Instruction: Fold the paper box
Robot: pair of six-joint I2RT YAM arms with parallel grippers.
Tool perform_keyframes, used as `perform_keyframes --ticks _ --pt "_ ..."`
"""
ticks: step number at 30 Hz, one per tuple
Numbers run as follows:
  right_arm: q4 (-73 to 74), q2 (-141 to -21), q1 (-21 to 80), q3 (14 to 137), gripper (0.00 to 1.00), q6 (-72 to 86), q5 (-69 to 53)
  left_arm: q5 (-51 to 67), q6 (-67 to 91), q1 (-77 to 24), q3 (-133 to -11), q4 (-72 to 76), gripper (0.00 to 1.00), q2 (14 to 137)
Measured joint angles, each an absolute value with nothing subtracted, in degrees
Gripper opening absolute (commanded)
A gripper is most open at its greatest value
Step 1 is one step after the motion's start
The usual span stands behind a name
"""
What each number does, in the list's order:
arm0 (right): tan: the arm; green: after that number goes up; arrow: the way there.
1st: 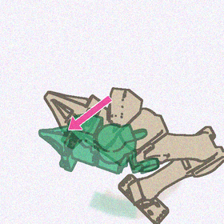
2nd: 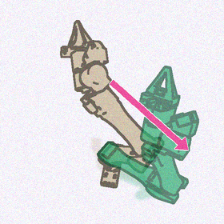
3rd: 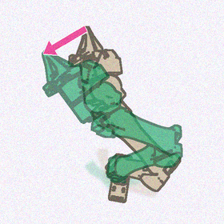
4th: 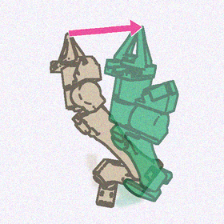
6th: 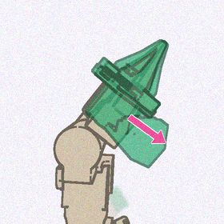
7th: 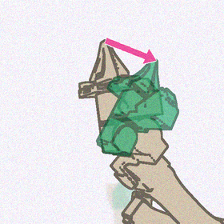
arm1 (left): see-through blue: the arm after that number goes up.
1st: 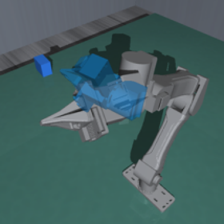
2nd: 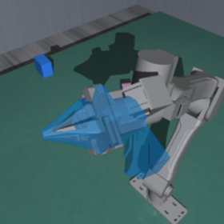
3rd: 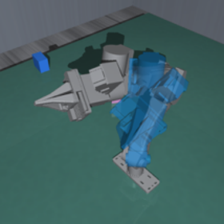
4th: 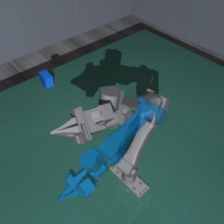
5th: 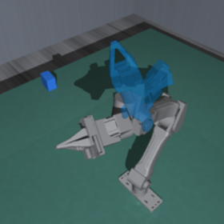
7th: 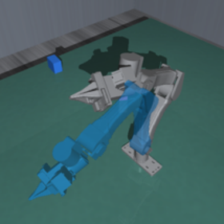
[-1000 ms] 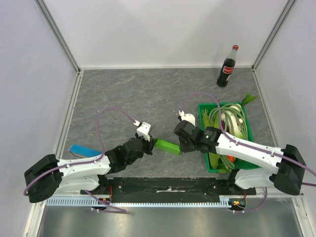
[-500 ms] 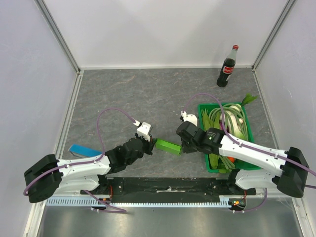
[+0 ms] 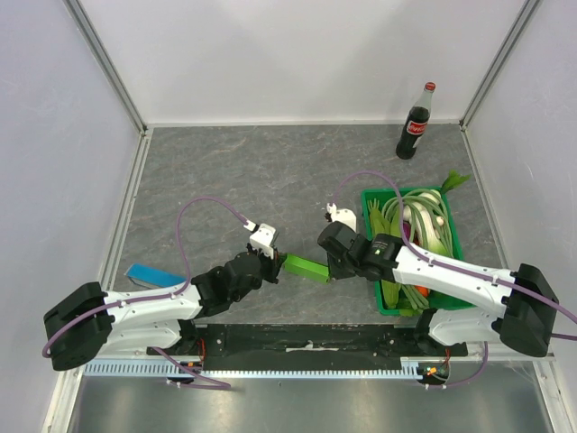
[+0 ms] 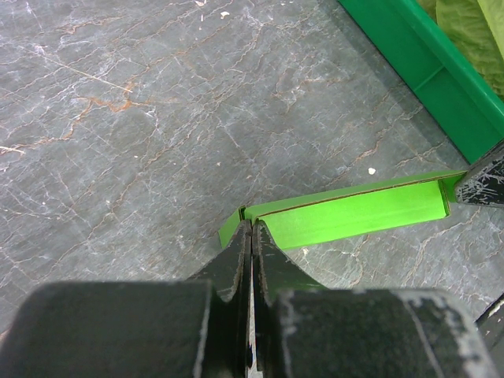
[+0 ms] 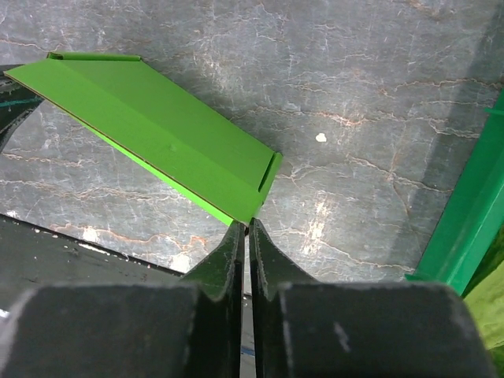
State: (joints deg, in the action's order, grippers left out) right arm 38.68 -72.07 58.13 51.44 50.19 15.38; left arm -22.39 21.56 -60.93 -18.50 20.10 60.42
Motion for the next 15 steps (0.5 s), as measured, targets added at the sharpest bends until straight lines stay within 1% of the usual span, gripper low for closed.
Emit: perform_keyframes --ticks 1,8,15 --pt "38.7 -72.1 58.1 51.4 0.00 50.3 15.4 -22.4 21.6 -60.9 -18.5 20.1 0.02 60.4" --pt "38.6 -71.6 57.9 51.2 0.00 51.9 15.2 -22.7 21.6 -61.2 -18.5 20.0 0.02 60.4" --pt "35.4 -66.2 55.1 48.1 0.00 55.8 10.7 -23.5 21.6 -61.5 -18.5 19.8 0.02 60.4"
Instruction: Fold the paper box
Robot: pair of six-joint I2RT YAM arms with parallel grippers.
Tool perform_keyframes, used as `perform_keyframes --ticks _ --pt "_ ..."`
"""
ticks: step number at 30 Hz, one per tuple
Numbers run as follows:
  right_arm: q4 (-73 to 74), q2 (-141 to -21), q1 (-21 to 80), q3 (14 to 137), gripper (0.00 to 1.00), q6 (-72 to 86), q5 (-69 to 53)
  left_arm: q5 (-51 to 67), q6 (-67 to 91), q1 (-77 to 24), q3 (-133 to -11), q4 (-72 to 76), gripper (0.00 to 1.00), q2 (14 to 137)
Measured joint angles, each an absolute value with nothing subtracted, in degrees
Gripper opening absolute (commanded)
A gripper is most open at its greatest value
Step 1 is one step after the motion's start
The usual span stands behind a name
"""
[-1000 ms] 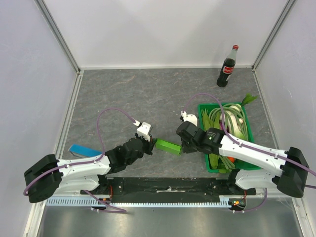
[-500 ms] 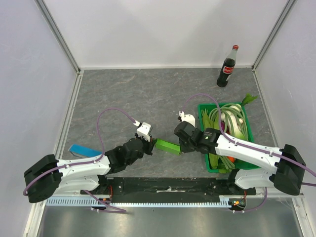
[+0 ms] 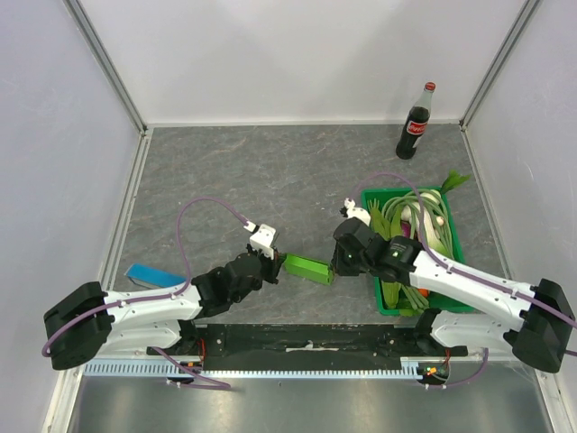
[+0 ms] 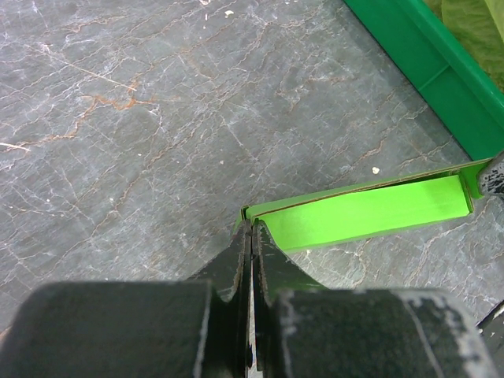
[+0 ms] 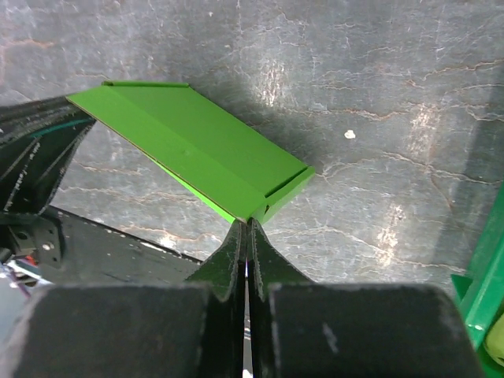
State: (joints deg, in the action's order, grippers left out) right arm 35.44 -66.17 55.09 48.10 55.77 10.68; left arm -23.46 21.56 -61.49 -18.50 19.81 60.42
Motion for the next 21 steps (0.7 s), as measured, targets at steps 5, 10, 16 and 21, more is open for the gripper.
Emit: perform_keyframes --ticks 5,10,16,21 --pt "32.5 -64.2 52.3 45.2 0.00 58.2 7.1 -23.7 21.5 -61.8 -18.5 19.8 0.02 60.4" --pt "29.8 -63.3 50.6 42.1 0.00 60.3 4.3 -23.9 21.5 -62.3 -18.5 19.8 0.02 60.4" --pt "27.6 -62.0 50.4 40.2 0.00 61.2 3.7 -24.4 21.6 -62.5 -18.5 19.6 0.02 60.4" --pt "25.9 -60.5 50.4 38.5 0.00 61.4 3.7 -25.3 21.6 -63.1 -18.5 19.6 0.02 60.4"
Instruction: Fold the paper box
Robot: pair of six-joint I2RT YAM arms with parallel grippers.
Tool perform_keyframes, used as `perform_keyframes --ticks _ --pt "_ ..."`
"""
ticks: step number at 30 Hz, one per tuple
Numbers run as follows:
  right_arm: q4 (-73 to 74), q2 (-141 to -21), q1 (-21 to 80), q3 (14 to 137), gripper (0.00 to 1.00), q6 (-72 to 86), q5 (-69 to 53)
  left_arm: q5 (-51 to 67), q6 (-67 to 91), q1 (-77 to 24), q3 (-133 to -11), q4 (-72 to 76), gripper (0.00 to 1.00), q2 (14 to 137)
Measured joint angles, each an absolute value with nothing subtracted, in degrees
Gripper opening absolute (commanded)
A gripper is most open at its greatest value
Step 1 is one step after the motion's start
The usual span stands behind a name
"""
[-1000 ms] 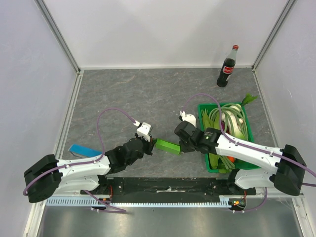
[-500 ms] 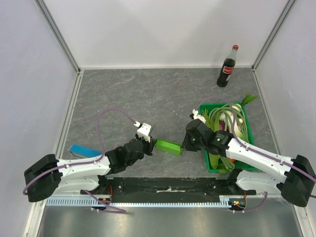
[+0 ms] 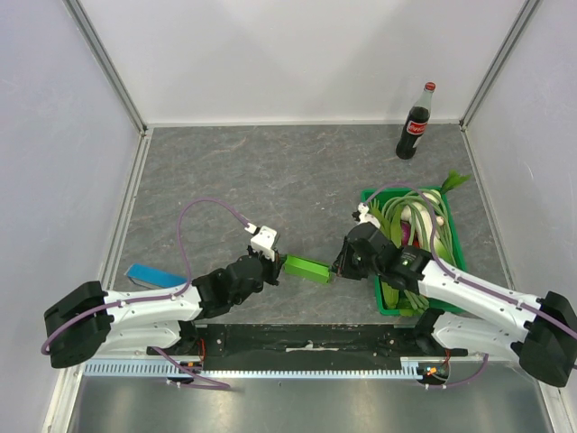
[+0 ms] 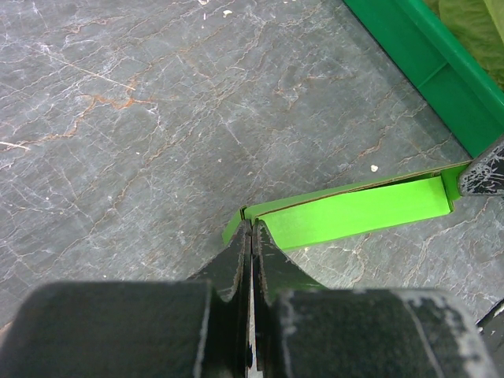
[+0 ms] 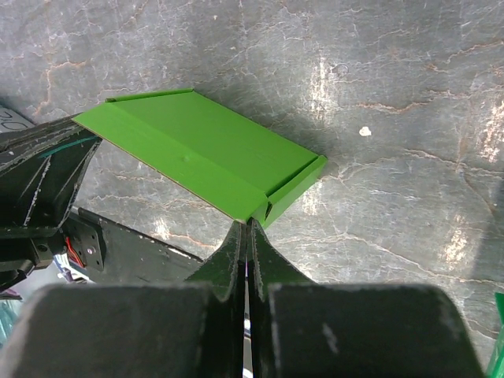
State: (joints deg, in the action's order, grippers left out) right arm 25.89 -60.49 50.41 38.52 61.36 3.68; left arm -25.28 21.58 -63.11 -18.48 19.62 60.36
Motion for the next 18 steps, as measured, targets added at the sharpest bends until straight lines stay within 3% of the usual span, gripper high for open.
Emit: perform_keyframes --ticks 18 --pt "22.6 -55.9 50.5 34.1 0.00 62.2 3.0 -26.8 23.2 -64.3 -17.9 19.6 0.02 59.6"
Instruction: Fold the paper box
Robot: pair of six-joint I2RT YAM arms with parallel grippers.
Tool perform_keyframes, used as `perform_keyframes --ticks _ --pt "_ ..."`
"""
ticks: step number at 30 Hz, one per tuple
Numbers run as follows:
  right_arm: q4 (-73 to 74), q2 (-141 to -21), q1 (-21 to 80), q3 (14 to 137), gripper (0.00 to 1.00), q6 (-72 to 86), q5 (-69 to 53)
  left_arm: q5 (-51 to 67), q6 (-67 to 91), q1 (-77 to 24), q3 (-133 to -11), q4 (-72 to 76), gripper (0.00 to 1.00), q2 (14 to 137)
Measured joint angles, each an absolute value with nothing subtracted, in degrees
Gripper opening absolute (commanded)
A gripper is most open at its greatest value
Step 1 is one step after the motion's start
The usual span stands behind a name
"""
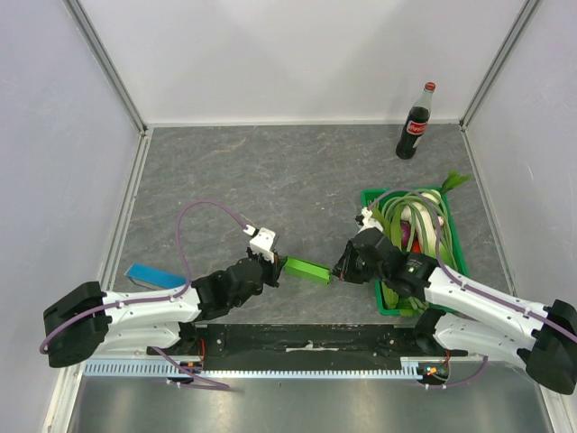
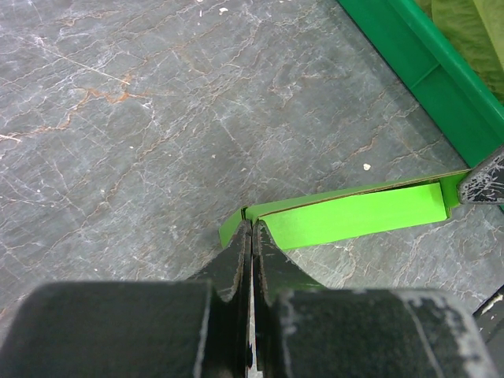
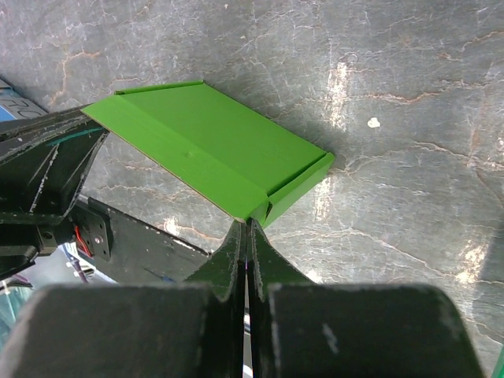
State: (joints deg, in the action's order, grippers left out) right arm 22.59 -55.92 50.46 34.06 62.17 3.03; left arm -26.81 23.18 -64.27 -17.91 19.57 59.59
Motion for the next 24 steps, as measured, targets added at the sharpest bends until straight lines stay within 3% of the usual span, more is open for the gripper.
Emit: perform_keyframes --ticks 13,24 --pt "21.9 -56.3 50.8 33.7 0.00 58.0 3.6 -27.0 24.9 -64.5 -17.9 19.5 0.02 59.6" --pt "21.7 -58.0 58.6 33.3 0.00 56.9 13.2 -28.1 25.5 -64.7 -17.4 20.8 0.02 60.0"
